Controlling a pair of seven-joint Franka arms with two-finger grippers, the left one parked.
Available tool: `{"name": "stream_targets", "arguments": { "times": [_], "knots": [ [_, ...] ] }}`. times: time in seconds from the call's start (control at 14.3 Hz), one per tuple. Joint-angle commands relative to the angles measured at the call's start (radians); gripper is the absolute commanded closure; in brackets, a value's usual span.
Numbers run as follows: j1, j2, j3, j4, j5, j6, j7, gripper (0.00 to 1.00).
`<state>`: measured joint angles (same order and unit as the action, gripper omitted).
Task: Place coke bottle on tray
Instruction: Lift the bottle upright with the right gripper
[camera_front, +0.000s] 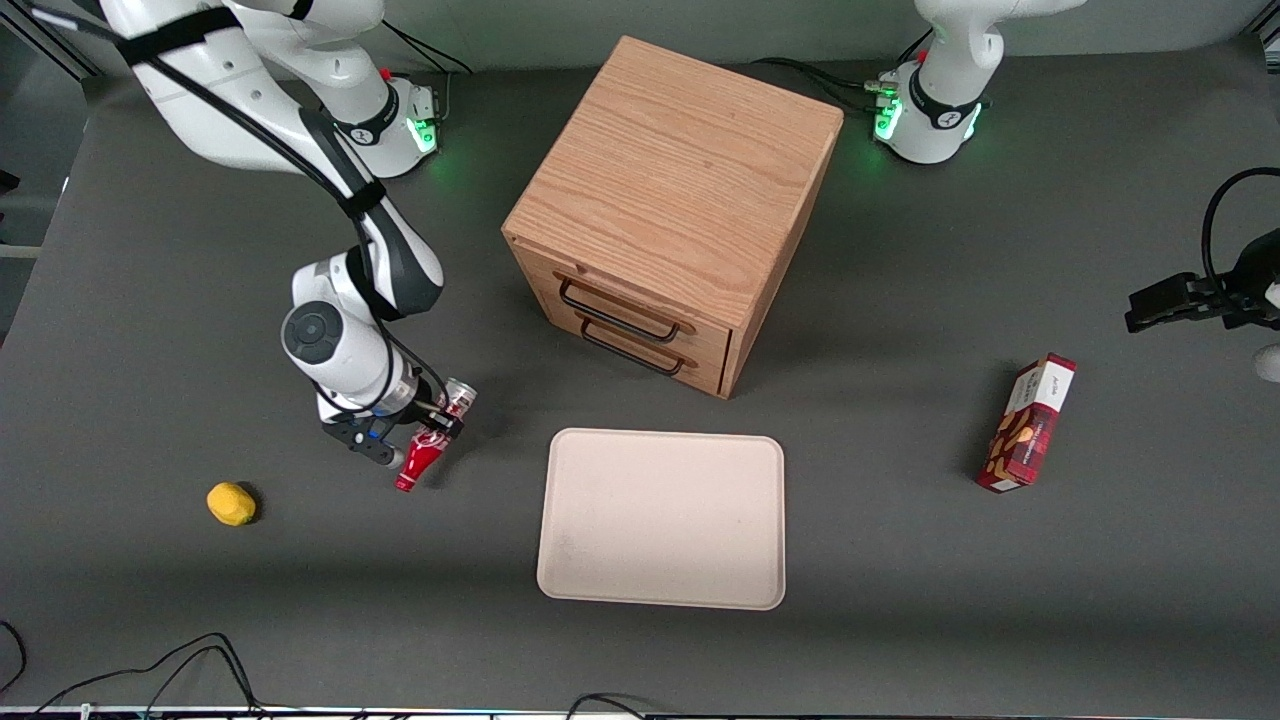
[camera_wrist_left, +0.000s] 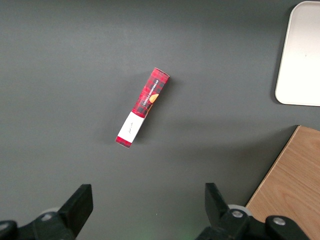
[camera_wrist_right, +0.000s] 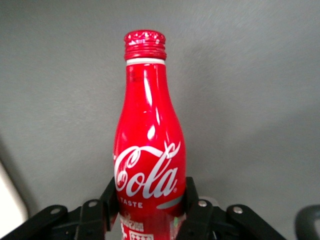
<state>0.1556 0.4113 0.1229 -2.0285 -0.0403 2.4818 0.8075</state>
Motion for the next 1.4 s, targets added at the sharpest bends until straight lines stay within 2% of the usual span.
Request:
{"name": "stream_targets", "arguments": {
  "times": [0.0,0.35,0.49,0.63,0.91,1.19,1.33],
  "knots": [
    [-0.022,-0.146,0.001,0.071,-0.017,-0.266,-0.028,1.0],
    [-0.056,-0.193,0.007,0.422,0.039,-0.821,-0.137,1.0],
    [-0.065,-0.19,0.007,0.589,0.043,-1.007,-0.183,1.0],
    [-0.07,-0.177,-0.003,0.742,0.077,-1.144,-0.226,1.0],
    [-0.068,-0.117,-0.008,0.858,0.08,-1.206,-0.272,1.0],
    [-0.042,0.096,0.007,1.065,0.08,-1.184,-0.252,1.0],
    [0.036,0.206,-0.005,1.132,0.08,-1.106,-0.222,1.0]
  ]
}}
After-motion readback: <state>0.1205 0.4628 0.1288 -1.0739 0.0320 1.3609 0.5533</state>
